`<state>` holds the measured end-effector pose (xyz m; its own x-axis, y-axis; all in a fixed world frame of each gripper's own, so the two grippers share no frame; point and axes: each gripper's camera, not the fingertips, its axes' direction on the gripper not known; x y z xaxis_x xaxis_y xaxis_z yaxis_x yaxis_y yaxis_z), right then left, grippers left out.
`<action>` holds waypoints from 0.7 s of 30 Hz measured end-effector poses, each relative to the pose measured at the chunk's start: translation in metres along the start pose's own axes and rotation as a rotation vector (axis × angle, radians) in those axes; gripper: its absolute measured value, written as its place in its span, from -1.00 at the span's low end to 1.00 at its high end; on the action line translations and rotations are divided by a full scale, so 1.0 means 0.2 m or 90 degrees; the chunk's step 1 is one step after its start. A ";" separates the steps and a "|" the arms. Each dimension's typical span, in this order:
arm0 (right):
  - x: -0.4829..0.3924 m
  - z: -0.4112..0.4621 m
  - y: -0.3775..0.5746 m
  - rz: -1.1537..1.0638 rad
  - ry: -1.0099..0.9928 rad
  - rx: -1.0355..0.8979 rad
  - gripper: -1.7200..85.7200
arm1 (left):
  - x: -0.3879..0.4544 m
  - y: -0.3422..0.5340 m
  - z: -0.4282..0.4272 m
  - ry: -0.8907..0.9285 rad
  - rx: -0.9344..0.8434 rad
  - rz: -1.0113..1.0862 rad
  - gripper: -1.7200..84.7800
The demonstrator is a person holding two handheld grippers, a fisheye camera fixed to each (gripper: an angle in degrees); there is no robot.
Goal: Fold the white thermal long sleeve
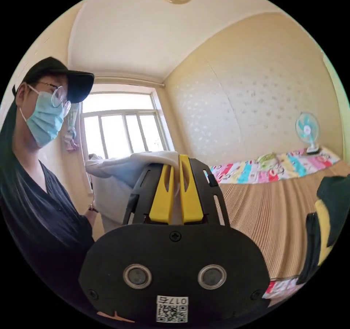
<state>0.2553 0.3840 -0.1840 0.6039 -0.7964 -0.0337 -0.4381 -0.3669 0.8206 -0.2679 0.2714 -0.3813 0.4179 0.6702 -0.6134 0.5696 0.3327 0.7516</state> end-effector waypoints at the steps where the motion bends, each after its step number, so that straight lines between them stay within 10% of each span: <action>1: -0.09 -0.02 -0.08 -0.049 0.018 0.031 -0.86 | -0.03 -0.03 0.06 -0.032 0.013 -0.024 -0.90; 12: 0.45 1.16 -0.46 -0.178 0.368 -0.200 -0.87 | -1.30 -0.62 1.25 -0.460 -0.293 -0.195 -0.87; 16: 1.31 1.87 -0.07 0.022 0.405 -0.531 -0.81 | -1.80 -0.32 1.62 -0.641 -0.435 -0.265 -0.82; 21: 1.46 1.81 0.66 0.095 0.305 -0.608 -0.86 | -1.82 0.42 1.92 -0.629 -0.640 -0.188 -0.73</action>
<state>0.1336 -0.0703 -0.2919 0.8758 -0.4552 0.1605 0.0461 0.4099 0.9110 -0.1000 -0.1994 -0.1882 0.9223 -0.0914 -0.3756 0.1632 0.9728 0.1641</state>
